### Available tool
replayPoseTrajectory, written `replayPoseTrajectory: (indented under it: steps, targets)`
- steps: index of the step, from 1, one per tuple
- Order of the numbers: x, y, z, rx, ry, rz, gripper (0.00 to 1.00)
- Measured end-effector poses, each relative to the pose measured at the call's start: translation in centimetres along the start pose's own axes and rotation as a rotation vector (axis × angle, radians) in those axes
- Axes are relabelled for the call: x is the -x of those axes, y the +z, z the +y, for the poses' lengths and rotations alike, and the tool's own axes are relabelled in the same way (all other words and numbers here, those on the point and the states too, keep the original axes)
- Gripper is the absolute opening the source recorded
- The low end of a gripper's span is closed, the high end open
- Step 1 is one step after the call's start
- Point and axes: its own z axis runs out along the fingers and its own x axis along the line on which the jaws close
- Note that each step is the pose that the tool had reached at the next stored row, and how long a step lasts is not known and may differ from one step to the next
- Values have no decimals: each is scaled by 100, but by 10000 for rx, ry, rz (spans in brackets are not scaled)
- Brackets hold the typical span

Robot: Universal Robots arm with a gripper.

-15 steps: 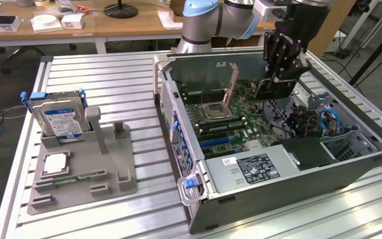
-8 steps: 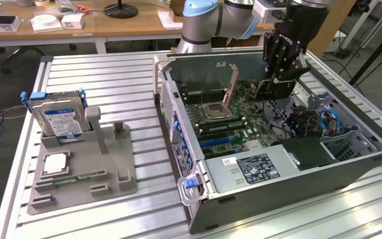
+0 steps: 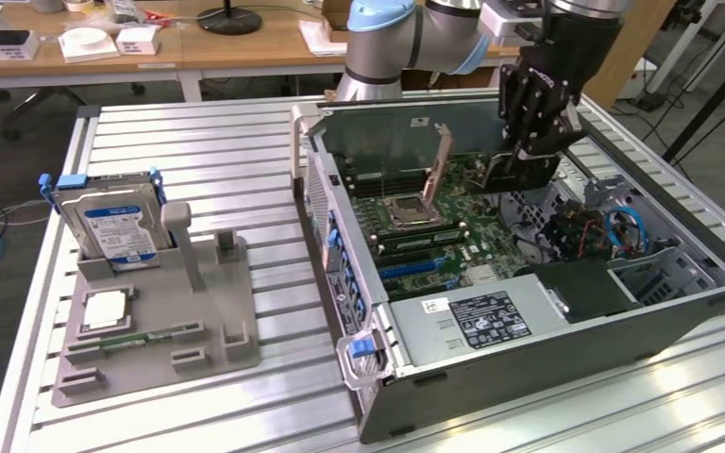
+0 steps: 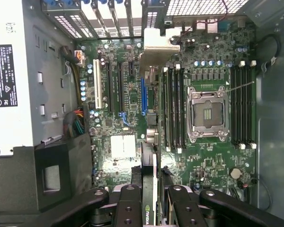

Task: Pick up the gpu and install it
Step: 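Insert the gpu into the slot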

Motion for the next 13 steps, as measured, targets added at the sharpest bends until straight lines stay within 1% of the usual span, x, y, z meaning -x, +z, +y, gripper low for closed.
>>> replayPoseTrajectory:
  steps: [13]
  targets:
    - [0,38,0,0,-24,0,26]
